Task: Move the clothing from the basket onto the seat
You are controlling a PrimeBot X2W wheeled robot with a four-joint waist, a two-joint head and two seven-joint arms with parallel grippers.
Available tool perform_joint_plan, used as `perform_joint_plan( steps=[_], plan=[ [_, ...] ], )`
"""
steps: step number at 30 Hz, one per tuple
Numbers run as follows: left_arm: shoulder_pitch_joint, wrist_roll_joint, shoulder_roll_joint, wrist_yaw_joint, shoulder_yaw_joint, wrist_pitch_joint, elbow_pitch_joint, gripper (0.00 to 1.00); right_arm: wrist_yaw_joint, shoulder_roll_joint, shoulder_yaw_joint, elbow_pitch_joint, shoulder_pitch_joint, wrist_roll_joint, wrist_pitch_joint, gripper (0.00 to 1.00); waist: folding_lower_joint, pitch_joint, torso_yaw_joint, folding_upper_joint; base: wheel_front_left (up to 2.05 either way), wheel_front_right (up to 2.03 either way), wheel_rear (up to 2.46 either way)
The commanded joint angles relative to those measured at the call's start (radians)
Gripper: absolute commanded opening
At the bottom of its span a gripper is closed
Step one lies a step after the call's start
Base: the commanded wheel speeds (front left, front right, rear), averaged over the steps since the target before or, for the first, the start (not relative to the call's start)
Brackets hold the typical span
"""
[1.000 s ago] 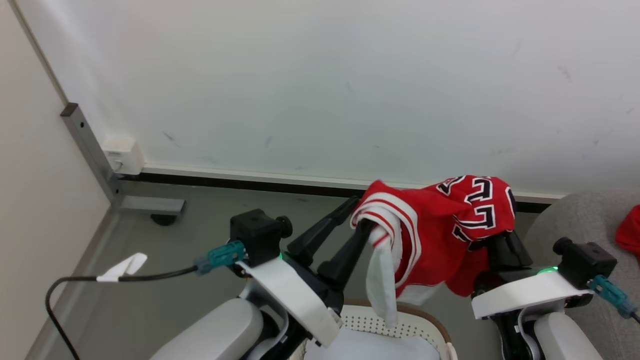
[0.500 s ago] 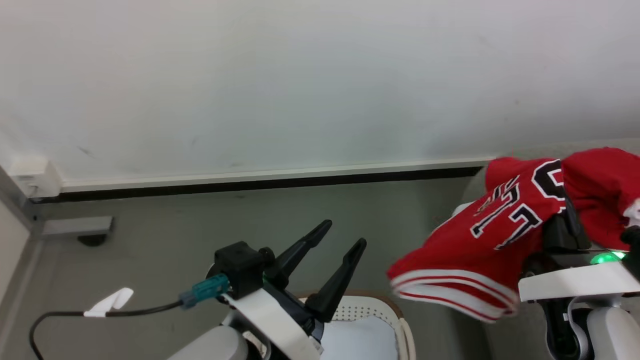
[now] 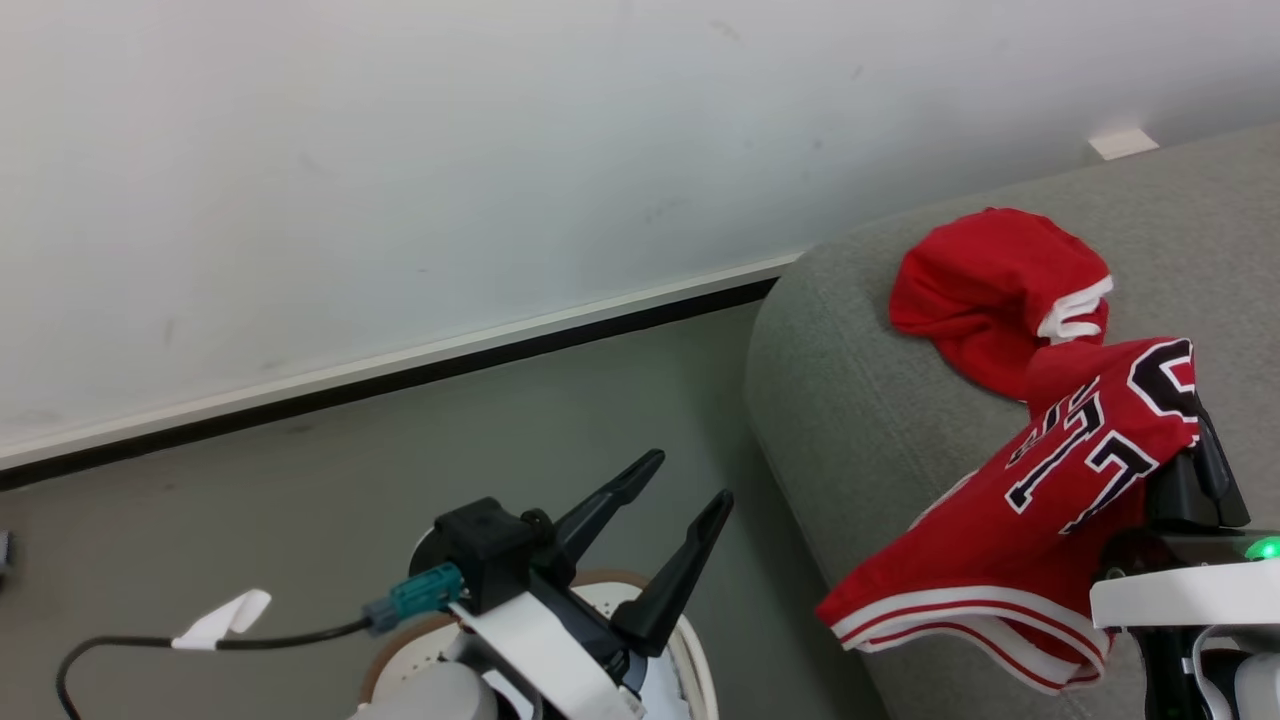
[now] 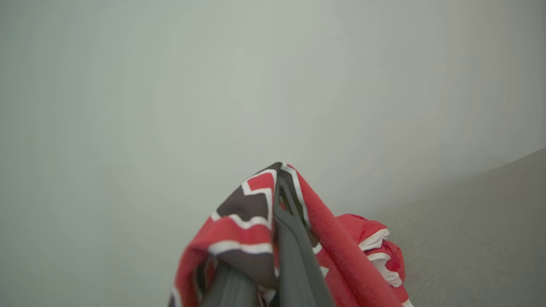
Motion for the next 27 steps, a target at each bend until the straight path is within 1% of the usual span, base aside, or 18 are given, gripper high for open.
perform_joint_plan(
  steps=[1, 7, 12, 19, 23, 25, 27],
  plan=[
    [0.011, 0.015, 0.006, 0.003, 0.000, -0.005, 0.006, 1.00, -0.002, -0.001, -0.004, -0.009, 0.013, 0.002, 0.003, 0.00, -0.0001, 0.008, -0.051, -0.0001, 0.00, 0.00, 0.00],
    [0.006, 0.027, 0.002, 0.018, -0.002, -0.005, 0.013, 1.00, -0.002, -0.002, -0.018, -0.024, 0.033, 0.015, 0.001, 0.00, -0.0001, 0.024, -0.100, -0.0001, 0.00, 0.00, 0.00],
    [0.000, 0.031, -0.002, 0.017, -0.006, -0.006, 0.014, 1.00, -0.002, -0.002, -0.032, -0.032, 0.040, 0.017, -0.004, 0.00, -0.0001, 0.036, -0.109, -0.0001, 0.00, 0.00, 0.00],
    [-0.017, 0.027, 0.012, 0.027, -0.005, 0.022, -0.002, 1.00, -0.002, -0.002, -0.083, -0.057, 0.002, -0.029, -0.003, 0.00, -0.0001, 0.076, -0.089, -0.0001, 0.00, 0.00, 0.00],
    [-0.023, 0.027, 0.029, 0.025, -0.001, 0.028, -0.020, 1.00, -0.002, -0.004, -0.125, -0.073, -0.049, -0.079, 0.030, 0.00, -0.0001, 0.105, -0.069, -0.0001, 0.00, 0.00, 0.00],
    [-0.023, 0.024, 0.040, 0.026, 0.002, 0.031, -0.026, 1.00, -0.002, -0.020, -0.154, -0.074, -0.089, -0.101, 0.054, 0.00, -0.0001, 0.118, -0.058, -0.0001, 0.00, 0.00, 0.00],
    [-0.026, 0.024, 0.054, 0.027, 0.007, 0.035, -0.035, 1.00, -0.002, -0.063, -0.186, -0.064, -0.125, -0.159, 0.080, 0.00, -0.0001, 0.137, -0.045, -0.0001, 0.00, 0.00, 0.00]
  ],
)
